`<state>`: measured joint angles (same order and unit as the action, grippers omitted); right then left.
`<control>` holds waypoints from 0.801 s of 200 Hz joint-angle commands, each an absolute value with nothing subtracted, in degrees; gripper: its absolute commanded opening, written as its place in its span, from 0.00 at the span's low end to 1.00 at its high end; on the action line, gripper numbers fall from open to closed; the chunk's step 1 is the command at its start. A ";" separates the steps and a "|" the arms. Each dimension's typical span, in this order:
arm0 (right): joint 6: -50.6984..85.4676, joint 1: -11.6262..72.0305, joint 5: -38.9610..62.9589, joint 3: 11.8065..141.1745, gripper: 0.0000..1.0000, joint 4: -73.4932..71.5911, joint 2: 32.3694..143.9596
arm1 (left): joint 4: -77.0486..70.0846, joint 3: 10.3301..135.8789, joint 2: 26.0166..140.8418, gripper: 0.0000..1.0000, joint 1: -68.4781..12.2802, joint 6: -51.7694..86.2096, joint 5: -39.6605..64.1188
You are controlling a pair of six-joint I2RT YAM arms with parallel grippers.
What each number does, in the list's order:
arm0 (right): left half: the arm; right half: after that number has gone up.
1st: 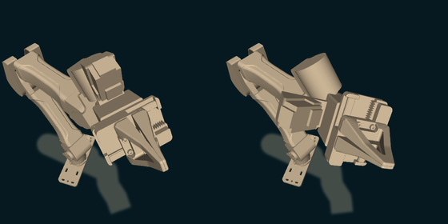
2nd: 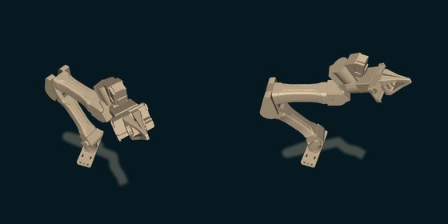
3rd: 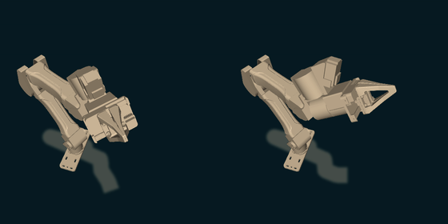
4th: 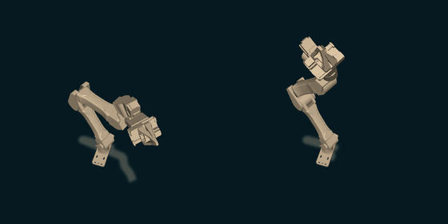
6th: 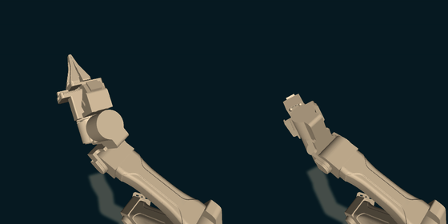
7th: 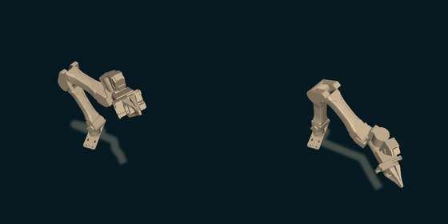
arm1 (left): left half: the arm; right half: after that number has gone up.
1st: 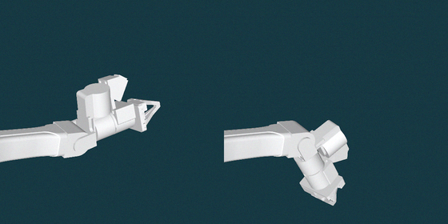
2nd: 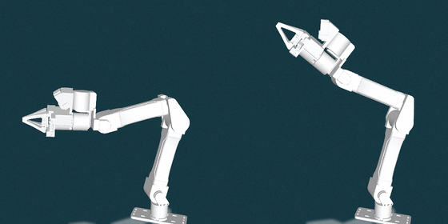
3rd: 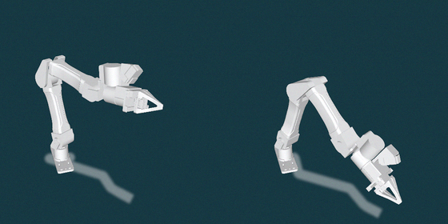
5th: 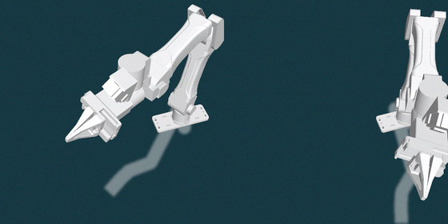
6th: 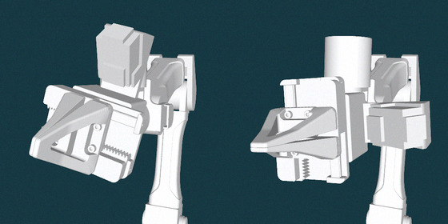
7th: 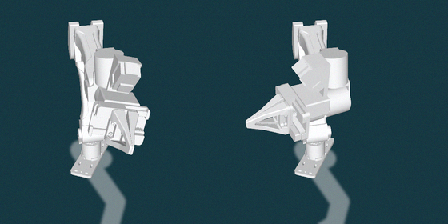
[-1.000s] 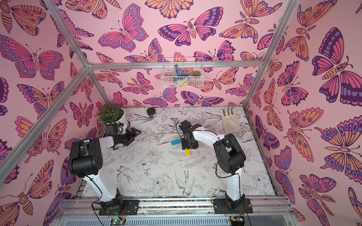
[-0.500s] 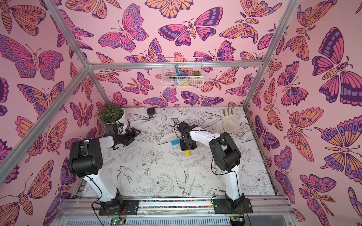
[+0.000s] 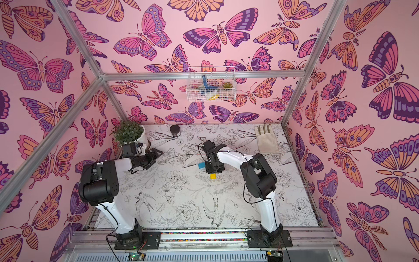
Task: Assemble the number 7 with building blocks
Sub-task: Assemble the building block at the center of the board.
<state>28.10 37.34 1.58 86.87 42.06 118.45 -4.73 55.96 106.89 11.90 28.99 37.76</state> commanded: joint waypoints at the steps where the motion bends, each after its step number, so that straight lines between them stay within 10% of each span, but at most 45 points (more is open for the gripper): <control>1: 28.26 37.87 1.76 88.45 0.38 43.85 119.77 | -3.06 55.28 108.63 0.96 12.14 29.00 37.49; 60: 28.25 37.92 2.20 88.70 0.59 43.59 119.66 | -3.03 55.28 108.63 0.96 12.20 29.00 37.51; 160: 26.92 32.68 -8.10 82.24 0.62 48.02 100.53 | -3.00 55.28 108.81 0.96 12.21 29.09 37.50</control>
